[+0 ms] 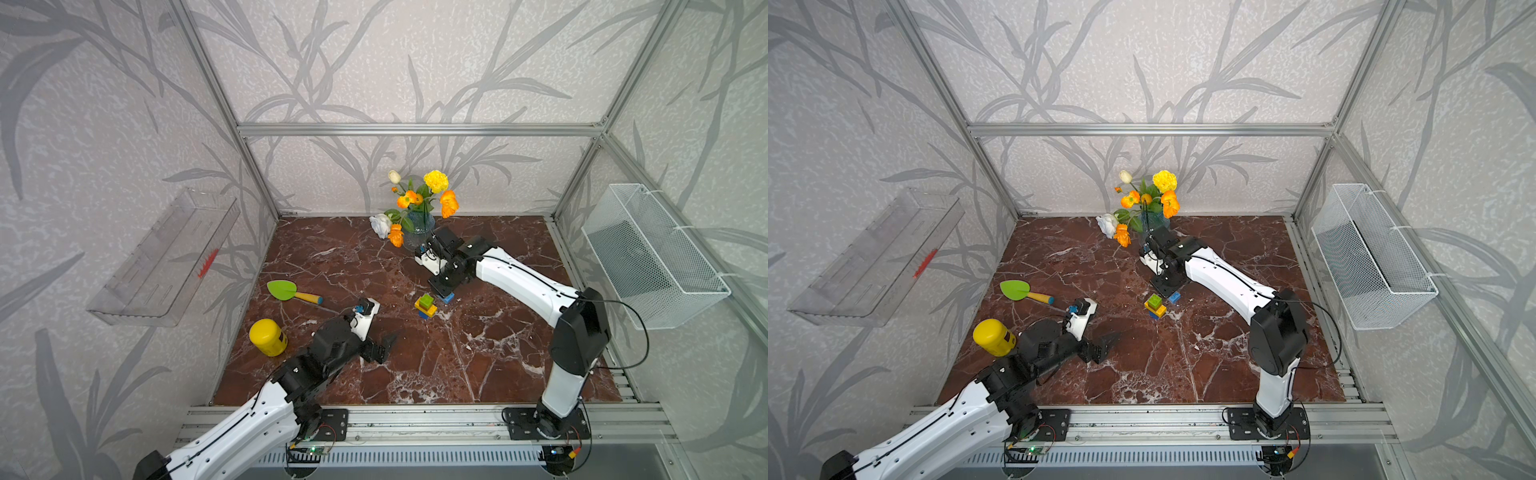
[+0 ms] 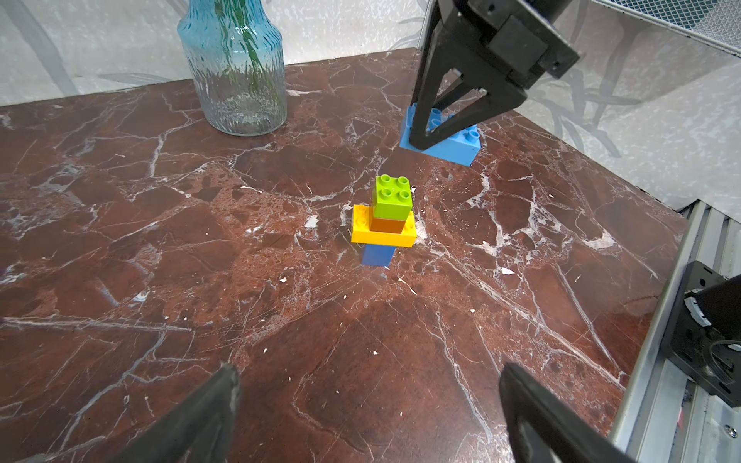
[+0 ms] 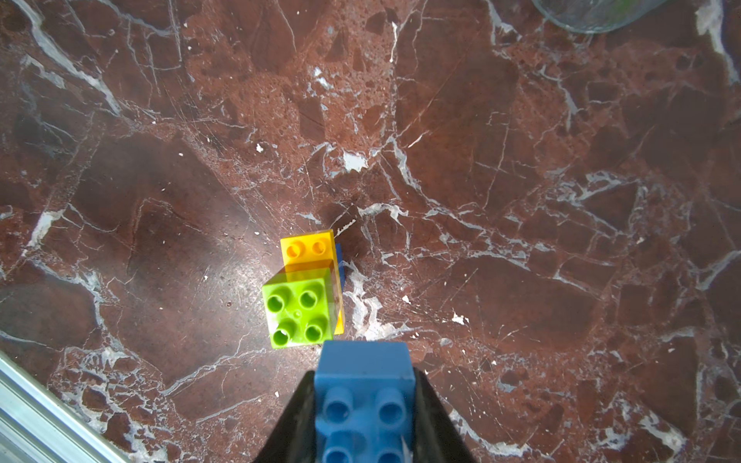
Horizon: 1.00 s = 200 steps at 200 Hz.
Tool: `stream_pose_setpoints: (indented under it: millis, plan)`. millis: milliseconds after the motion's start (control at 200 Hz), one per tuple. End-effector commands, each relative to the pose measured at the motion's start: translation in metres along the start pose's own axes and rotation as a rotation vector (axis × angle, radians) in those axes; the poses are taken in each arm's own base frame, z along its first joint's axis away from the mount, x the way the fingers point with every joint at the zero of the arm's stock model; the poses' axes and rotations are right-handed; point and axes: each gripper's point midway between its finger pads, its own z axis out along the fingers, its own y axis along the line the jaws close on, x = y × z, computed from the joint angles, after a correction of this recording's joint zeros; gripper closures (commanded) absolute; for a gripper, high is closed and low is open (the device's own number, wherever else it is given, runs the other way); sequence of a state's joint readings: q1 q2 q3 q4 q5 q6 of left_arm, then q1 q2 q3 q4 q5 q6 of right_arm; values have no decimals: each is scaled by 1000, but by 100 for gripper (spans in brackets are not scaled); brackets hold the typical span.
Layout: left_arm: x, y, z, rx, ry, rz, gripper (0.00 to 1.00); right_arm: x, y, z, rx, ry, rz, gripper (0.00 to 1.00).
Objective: Assemble the letter f with lego
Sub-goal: Assemble the lego brick with the lego brick.
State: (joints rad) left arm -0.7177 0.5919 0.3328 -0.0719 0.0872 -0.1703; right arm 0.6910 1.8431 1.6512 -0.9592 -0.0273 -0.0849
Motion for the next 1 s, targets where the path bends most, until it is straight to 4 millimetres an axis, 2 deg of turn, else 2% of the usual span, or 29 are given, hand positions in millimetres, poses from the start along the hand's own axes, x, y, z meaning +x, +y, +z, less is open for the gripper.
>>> stream_pose_setpoints:
  millis: [0, 190, 470, 995]
  plan:
    - [-2, 3, -1, -13, -30, 14, 1, 0, 9, -1, -4, 38, -43, 76]
    - [-1, 4, -2, -12, -33, 13, 1, -8, 19, 5, -8, 47, -71, 76]
    - [-1, 2, -2, -7, -35, 15, 1, -10, 27, 13, -8, 72, -95, 76]
    - [-1, 4, -2, -11, -35, 13, 1, -6, 29, 20, -11, 97, -106, 77]
